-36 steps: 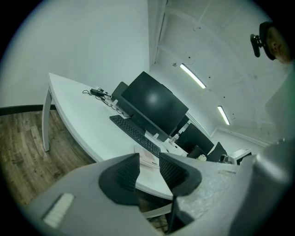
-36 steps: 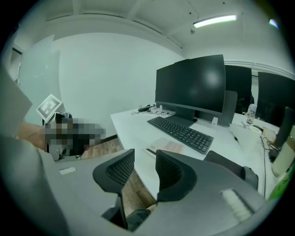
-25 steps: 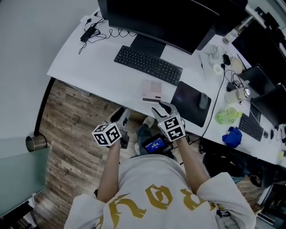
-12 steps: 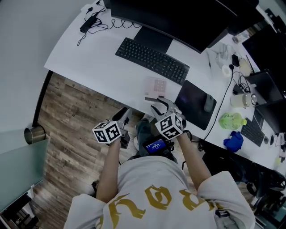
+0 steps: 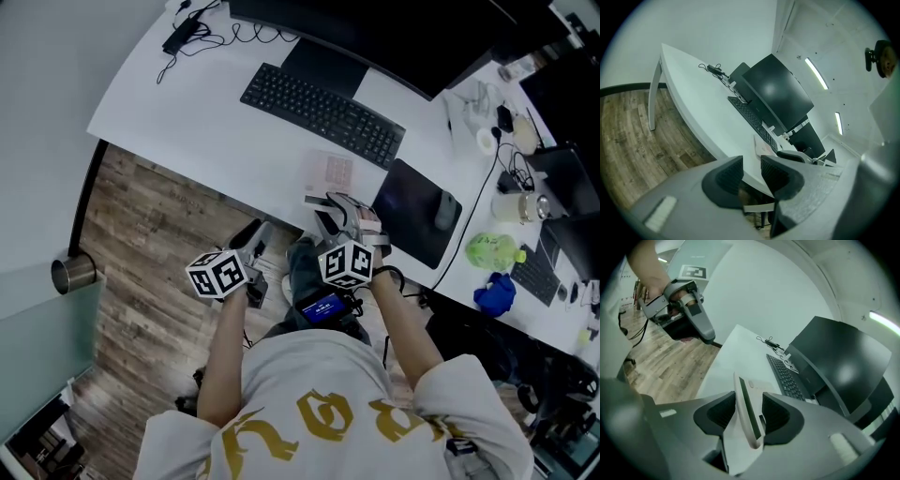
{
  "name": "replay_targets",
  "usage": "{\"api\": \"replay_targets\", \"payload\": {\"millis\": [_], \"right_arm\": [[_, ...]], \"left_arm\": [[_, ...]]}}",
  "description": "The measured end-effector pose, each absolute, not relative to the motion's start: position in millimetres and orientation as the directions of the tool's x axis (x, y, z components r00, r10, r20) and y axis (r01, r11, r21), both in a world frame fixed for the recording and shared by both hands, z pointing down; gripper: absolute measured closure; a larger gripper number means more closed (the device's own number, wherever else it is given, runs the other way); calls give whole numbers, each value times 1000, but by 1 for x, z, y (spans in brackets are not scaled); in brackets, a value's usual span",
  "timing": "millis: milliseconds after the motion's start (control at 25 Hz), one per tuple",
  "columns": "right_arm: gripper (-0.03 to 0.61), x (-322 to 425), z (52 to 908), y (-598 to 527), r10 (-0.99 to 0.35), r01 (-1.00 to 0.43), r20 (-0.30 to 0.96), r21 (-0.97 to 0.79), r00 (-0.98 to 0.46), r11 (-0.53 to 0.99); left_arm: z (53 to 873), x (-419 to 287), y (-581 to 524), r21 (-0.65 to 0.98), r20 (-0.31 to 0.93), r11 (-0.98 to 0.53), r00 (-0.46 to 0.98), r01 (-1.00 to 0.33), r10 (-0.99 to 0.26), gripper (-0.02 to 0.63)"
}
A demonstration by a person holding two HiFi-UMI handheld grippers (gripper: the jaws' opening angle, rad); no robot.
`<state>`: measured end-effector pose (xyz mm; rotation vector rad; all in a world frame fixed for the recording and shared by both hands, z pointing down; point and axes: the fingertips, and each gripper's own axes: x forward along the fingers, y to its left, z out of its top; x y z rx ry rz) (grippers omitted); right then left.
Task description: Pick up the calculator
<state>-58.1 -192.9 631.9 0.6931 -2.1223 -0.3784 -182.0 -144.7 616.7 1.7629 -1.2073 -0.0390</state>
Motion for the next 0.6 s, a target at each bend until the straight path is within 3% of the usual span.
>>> {"api": "replay_targets", "payload": {"millis": [600], "right_arm": [[408, -58, 649, -205, -681, -322, 606, 603, -410, 730]], "left_arm": [[623, -193, -147, 709, 469, -6, 478, -705, -743, 532]]}}
